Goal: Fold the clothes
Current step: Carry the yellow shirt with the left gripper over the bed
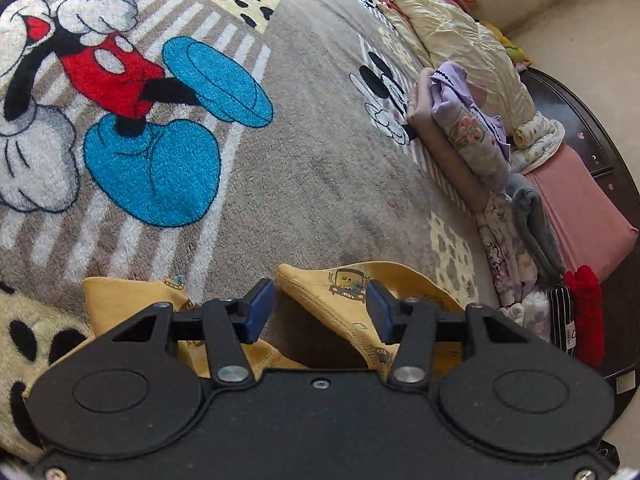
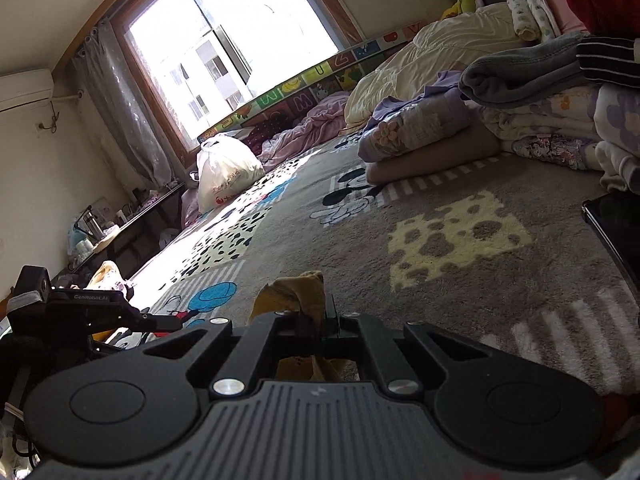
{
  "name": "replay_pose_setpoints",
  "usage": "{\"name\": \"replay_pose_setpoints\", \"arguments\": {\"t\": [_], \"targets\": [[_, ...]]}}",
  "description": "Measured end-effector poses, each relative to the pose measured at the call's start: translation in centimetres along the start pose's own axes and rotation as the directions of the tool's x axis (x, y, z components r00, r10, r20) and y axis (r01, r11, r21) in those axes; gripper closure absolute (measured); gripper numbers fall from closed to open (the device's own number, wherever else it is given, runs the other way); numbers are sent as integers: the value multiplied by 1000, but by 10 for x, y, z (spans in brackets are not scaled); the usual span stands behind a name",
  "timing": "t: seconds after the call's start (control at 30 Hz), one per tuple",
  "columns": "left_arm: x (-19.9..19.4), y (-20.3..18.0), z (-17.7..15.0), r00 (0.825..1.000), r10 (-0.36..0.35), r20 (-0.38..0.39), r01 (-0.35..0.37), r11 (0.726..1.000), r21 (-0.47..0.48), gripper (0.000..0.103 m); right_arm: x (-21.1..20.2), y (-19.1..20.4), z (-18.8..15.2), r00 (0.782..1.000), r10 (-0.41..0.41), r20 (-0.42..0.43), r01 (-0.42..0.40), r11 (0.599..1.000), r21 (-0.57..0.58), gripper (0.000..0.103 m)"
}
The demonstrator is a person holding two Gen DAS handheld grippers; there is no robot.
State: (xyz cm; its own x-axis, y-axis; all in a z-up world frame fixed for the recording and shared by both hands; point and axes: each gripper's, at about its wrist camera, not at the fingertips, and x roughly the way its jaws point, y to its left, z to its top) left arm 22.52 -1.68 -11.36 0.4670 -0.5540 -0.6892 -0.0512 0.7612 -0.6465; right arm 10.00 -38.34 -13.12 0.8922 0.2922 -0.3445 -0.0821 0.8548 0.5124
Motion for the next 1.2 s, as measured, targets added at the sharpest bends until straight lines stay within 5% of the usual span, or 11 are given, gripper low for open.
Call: {"name": "replay_pose_setpoints", "arguments": {"t": [0.17,0.3,0.47,0.6,0.77,0.93,1.03,1.2], "targets": [[18,3,5,999,17,-31,-18,999,-38,54,4,-3,0,1000,5,-11,-5,1000,9,98],[21,-4,1,999,17,-35,-15,999,45,95,8,0,-1,1000,12,-18,-12,1000,5,98],[-16,-18,-10,993,-59,99,38,978,204,100,5,2,-1,1000,24,-10,-24,1000,-2,98],[-62,-34,-15,964,-114,241,19,931,365,100,0,2,2,999,42,8,-42,999,5,98],[-127,-62,-14,883,-215,418,-47,843,535,100,-16,15,24,994,85,66,-85,996,-6,98],[-199,-92,-17,762,-320,564,-165,745,646,100,-53,57,80,962,185,199,-165,980,-110,98],[-239,-104,-21,687,-372,624,-208,722,660,100,-81,94,118,929,262,263,-207,953,-221,98],[-294,-113,-28,597,-437,672,-238,704,670,100,-120,139,161,883,348,314,-230,906,-355,98]]}}
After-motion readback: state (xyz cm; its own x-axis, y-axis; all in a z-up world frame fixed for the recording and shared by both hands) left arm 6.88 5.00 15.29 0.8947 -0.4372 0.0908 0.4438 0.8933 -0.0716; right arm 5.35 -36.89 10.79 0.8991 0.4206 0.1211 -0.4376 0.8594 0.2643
